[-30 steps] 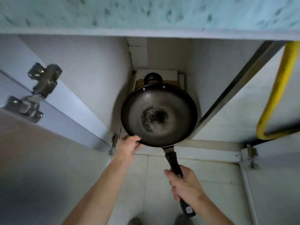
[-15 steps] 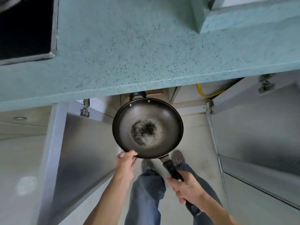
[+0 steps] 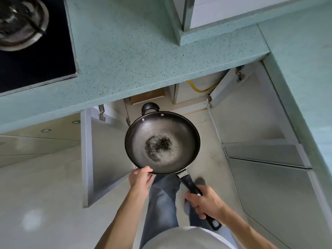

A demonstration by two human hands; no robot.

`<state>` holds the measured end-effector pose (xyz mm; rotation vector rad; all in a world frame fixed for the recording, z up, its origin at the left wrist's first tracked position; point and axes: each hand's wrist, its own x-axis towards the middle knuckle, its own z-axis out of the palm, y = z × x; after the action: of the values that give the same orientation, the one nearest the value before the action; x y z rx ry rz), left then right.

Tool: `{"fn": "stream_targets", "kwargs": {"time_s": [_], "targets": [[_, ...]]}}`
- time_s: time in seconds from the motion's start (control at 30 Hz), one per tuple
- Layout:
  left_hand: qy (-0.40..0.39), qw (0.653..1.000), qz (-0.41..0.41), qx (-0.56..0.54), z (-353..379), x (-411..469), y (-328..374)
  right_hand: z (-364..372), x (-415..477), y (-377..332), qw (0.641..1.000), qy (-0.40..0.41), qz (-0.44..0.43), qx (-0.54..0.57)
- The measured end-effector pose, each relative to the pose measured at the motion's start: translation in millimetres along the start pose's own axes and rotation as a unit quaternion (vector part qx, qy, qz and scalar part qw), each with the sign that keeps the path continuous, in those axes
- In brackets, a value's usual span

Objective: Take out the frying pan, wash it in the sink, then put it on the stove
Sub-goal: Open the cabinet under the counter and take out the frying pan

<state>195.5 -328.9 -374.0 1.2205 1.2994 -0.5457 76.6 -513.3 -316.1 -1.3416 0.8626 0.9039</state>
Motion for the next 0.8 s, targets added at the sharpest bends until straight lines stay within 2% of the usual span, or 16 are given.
{"fn": "stream_targets", "kwargs": {"time_s": [0.43,0.8], "targets": [[-0.062,0.995,0.078,-0.011,-53,-83,-43,0,-85,47,0.995,0.018,-0.093,-0.035],[-0.107,0.983,0.146,-0.042,-71,-145,-41,-16,-142,35,0.977,0.022,-0.182,-0.113]]}}
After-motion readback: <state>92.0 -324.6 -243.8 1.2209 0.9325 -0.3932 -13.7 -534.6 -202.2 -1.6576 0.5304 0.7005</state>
